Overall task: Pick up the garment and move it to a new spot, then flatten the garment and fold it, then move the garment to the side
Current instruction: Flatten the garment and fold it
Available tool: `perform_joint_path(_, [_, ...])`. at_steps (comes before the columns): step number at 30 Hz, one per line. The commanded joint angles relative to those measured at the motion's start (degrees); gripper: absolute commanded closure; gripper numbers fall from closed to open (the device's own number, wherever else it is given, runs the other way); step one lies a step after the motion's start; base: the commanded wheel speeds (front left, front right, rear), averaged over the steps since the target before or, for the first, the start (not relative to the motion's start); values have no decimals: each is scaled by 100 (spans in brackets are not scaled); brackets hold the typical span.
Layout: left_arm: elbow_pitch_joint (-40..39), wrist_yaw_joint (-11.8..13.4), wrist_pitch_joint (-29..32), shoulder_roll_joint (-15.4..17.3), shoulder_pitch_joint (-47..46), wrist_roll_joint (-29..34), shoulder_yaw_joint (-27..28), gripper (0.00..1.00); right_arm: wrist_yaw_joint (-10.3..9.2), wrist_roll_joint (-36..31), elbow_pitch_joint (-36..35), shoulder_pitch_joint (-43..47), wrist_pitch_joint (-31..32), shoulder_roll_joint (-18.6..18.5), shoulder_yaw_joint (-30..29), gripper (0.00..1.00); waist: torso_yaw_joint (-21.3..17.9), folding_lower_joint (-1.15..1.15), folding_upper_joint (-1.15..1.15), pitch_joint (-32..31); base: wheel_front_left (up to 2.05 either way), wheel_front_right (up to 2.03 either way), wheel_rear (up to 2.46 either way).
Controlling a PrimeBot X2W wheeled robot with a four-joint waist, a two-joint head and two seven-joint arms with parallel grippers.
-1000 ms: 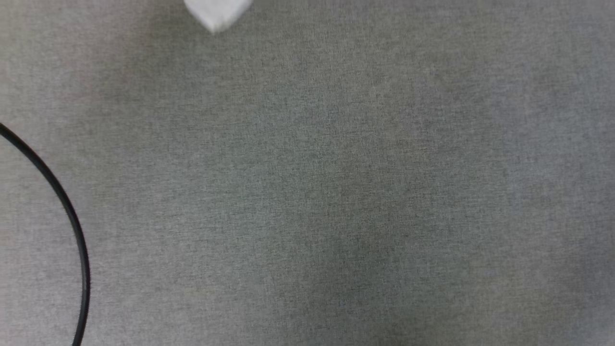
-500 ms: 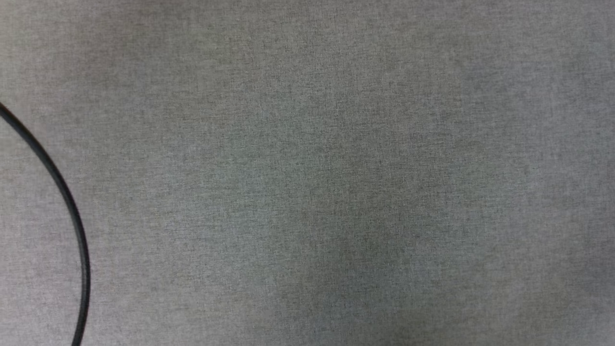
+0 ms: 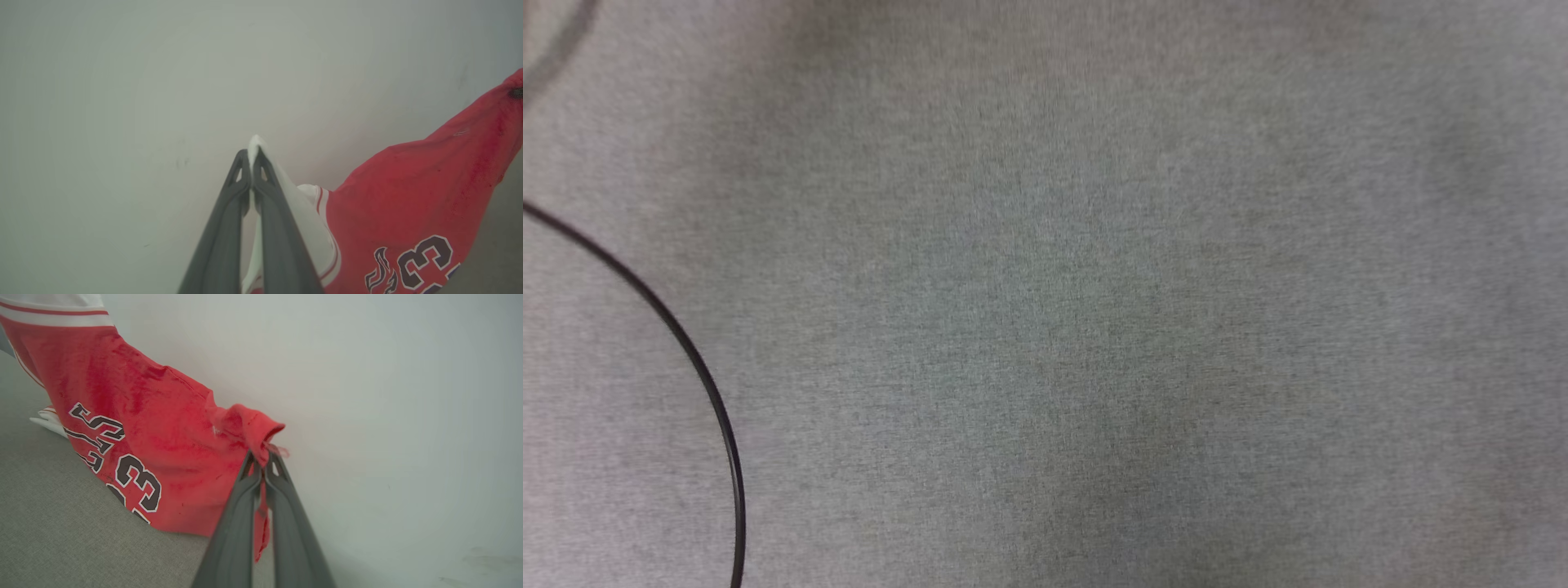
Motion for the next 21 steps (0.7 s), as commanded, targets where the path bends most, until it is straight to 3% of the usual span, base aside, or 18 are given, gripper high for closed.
perform_joint_path(1, [-78, 3, -55, 81, 261, -61, -26, 100, -6, 100, -41, 207, -81, -38, 83, 100, -11, 0, 0, -181, 0, 0, 0])
perform_joint_path(8, [-747, 222, -144, 451, 2104, -405, 85, 100, -6, 625, -368, 1417, -226, -384, 853, 100, -27, 0, 0, -786, 0, 0, 0])
perform_joint_path(9, [-1193, 362, -152, 572, 3028, -545, 42, 100, -6, 833, -565, 1916, -329, -573, 1133, 100, -8, 0, 0, -1048, 0, 0, 0])
perform_joint_path(21, [-3394, 1364, 23, 1445, 6160, -1268, -152, 100, -5, 1290, -1127, 3593, -613, -1148, 1644, 100, -20, 0, 0, -1860, 0, 0, 0])
